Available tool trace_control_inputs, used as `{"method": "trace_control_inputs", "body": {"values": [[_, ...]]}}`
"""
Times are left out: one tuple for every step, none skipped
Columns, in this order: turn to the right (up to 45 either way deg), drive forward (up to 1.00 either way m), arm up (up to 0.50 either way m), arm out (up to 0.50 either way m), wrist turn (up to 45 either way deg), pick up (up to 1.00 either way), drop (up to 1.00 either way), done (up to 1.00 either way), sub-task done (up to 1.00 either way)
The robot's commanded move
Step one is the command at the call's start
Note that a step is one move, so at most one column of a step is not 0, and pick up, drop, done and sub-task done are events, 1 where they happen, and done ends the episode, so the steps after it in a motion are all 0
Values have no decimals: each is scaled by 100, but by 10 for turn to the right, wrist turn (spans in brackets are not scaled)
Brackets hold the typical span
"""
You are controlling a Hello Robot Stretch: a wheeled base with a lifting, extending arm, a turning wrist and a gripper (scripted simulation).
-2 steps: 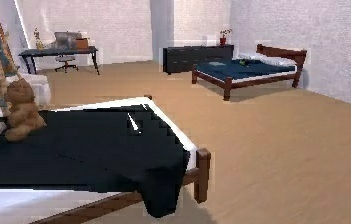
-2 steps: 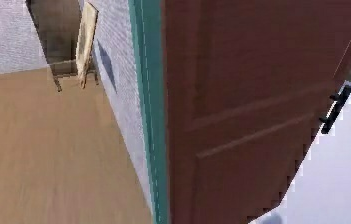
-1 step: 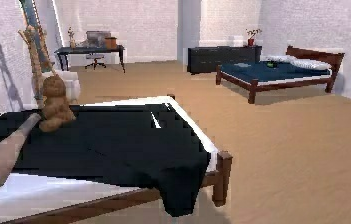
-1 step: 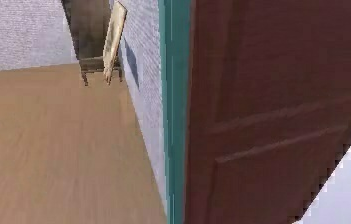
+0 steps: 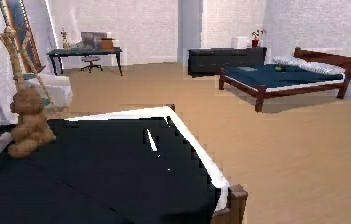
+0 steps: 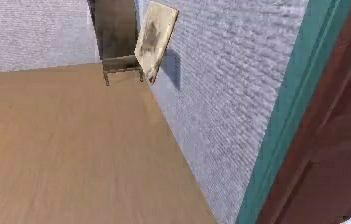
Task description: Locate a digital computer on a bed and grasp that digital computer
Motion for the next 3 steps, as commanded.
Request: {"method": "trace_control_inputs", "body": {"values": [[450,0,0,0,0,0,0,0,0],[150,0,0,0,0,0,0,0,0],[0,35,0,0,0,0,0,0,0]]}}
